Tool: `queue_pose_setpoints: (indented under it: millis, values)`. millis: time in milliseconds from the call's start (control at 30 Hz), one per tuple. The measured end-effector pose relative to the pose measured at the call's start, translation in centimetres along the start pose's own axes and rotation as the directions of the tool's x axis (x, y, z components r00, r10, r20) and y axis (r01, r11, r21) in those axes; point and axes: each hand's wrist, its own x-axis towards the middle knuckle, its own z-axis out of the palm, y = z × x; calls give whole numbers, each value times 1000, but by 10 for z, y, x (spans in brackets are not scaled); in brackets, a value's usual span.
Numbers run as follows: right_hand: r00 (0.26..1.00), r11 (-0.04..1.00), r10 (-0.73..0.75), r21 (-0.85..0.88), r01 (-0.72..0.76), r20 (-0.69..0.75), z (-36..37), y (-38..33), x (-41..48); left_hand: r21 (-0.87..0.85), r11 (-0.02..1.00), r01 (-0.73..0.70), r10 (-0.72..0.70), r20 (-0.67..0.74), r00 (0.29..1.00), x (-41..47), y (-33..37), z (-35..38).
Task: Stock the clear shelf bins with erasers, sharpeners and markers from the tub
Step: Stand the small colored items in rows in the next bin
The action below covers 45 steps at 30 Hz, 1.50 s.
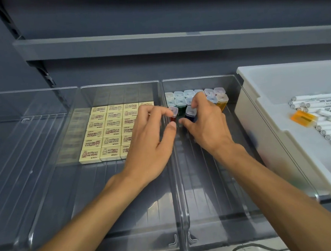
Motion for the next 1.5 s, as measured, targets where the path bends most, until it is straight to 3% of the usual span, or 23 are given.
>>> queue_pose_setpoints:
  millis: [267, 533, 800, 1067, 1233, 1333, 1400, 1500]
  values:
    - [997, 983, 66, 172, -71, 39, 1, -2, 3, 67, 997, -41, 40, 20, 999, 3, -1, -4]
    - [999, 991, 37, 129, -34, -23, 11, -2, 6, 40, 999, -19, 17, 32, 999, 3, -2, -2]
    - [996, 993, -71, 101, 65, 51, 4, -3, 1, 23, 1000, -12, 11, 38, 999, 3, -2, -3]
    - [988, 999, 5, 44, -12, 152, -20, -7, -10, 4, 1000, 13, -13, 41, 999, 3, 0, -5]
    - [994, 971, 34, 231, -58, 104, -43, -20, -32, -102, 987, 124, -125, 0, 992, -1, 6, -2]
    - [1000, 939, 17, 344, -20, 12, -70, -40, -46, 52, 989, 136, -131, -90, 987, -2, 21, -2]
    - [996, 948, 10, 318, 18, -85, -92, -46, -56, 168, 971, 170, -142, -164, 976, 1, 37, -8]
    - [989, 986, 25, 167, -1, -143, -125, -40, -66, 180, 971, 159, -126, -183, 975, 4, 68, -12]
